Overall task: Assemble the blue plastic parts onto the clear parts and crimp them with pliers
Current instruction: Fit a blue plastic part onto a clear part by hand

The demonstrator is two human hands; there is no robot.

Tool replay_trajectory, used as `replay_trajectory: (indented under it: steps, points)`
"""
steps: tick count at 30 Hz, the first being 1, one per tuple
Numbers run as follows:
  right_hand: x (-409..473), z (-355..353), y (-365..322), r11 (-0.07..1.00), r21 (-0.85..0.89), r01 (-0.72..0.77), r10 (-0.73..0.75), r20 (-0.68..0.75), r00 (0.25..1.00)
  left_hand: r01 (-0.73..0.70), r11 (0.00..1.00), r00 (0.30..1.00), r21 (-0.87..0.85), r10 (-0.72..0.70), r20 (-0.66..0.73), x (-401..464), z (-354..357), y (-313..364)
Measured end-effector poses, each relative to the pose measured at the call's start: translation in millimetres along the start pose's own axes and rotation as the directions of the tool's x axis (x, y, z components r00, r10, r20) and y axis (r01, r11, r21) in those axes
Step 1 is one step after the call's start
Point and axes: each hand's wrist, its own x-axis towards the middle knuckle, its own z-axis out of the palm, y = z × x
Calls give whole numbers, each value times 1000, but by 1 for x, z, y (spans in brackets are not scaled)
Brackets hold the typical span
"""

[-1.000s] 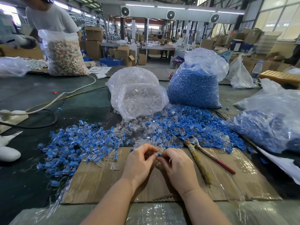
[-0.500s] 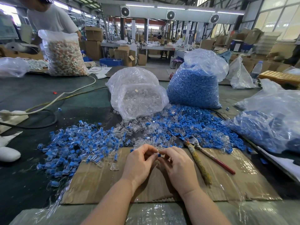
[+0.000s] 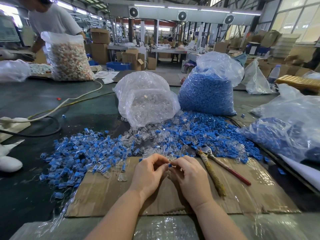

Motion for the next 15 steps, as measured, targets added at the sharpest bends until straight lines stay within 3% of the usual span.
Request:
replay_trajectory:
  steps: [15]
  points:
    - [1, -1, -1, 998, 39, 47, -47, -3, 999, 2, 1000, 1000, -7, -2, -10, -1, -1, 2]
